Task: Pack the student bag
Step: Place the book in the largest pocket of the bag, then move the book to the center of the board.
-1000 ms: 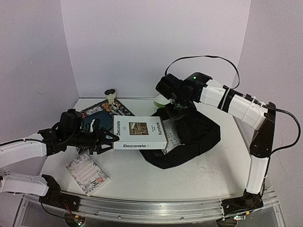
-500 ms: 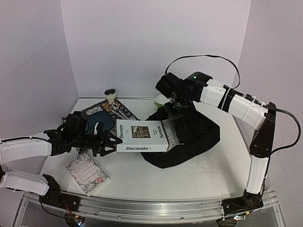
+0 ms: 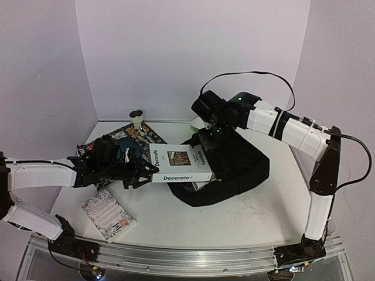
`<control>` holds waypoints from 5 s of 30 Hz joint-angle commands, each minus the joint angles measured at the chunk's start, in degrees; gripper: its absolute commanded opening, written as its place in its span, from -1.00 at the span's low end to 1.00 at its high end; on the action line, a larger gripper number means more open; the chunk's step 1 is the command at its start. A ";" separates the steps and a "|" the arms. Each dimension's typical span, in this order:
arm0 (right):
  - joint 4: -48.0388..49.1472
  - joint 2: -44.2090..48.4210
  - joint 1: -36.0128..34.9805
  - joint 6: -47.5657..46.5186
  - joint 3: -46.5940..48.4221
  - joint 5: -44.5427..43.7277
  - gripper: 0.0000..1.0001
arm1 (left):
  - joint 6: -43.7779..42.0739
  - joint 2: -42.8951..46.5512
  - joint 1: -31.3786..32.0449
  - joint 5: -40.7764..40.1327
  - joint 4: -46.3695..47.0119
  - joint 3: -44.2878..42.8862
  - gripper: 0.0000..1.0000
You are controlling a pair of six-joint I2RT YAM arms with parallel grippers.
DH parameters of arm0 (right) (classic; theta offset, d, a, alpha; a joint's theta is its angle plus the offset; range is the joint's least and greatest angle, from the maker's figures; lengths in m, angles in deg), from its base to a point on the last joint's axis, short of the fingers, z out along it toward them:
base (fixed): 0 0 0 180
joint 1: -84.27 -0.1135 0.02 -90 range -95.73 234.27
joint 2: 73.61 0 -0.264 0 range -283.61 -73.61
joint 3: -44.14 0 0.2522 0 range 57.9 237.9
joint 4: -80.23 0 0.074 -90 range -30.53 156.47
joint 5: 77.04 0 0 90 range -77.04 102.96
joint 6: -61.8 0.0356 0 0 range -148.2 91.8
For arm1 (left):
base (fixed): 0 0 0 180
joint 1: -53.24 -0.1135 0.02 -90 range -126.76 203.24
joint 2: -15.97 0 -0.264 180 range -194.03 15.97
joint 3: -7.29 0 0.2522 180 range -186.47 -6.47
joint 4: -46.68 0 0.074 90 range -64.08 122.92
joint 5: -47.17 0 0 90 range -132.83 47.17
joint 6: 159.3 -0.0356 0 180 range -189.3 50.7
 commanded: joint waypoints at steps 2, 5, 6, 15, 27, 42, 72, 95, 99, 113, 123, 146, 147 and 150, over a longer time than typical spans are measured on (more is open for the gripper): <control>5.29 6.21 -0.18 -0.68 -2.60 6.27 -1.00 | -1.45 -5.69 2.20 -4.02 6.02 -8.55 -0.42; 6.50 7.61 -0.14 -1.13 -4.71 8.84 -1.00 | -2.63 -7.62 2.34 -5.41 6.24 -10.92 -0.42; 6.90 8.25 -0.16 -1.23 -5.51 9.68 -1.00 | -3.01 -7.97 2.34 -6.11 6.24 -11.39 -0.42; 8.76 13.55 -0.16 -1.44 -11.91 10.25 -1.00 | -6.72 -4.81 1.21 -15.49 1.01 -11.84 -0.45; 11.32 12.17 -0.18 -0.69 -9.41 14.36 -1.00 | -3.74 -11.42 4.72 -10.73 4.49 -15.42 -0.43; 14.12 13.20 -0.17 0.39 -7.77 12.96 -1.00 | -2.29 -29.09 14.69 -14.18 6.15 -31.75 -0.29; 14.00 22.98 3.48 1.24 -26.09 -1.29 -1.00 | -10.63 -14.77 12.50 -24.89 -10.08 -23.33 0.80; 18.05 22.20 3.45 1.98 -30.05 5.34 -1.00 | -2.29 14.17 -1.94 -30.37 -50.40 -3.55 0.99; 18.93 22.33 3.47 2.13 -31.39 6.04 -1.00 | 2.01 15.93 -2.20 -31.00 -56.33 -1.30 0.99; 21.78 23.55 3.43 1.69 -34.32 7.43 -1.00 | 6.70 14.54 -5.12 -32.60 -57.55 5.15 0.99; 22.10 24.42 3.45 0.12 -35.36 6.47 -0.97 | -0.66 4.29 -5.08 -25.58 -46.90 5.18 0.91; 7.53 31.34 7.99 13.38 -49.04 8.56 -0.86 | -8.57 -17.69 5.32 -16.58 -31.05 -8.82 0.84; 7.19 31.58 8.21 13.42 -49.00 8.54 -0.85 | -8.75 -17.86 5.25 -16.77 -30.92 -9.09 0.85; 7.31 32.61 8.43 11.14 -48.16 9.87 -0.71 | -9.50 -18.04 4.71 -16.97 -30.76 -9.35 0.86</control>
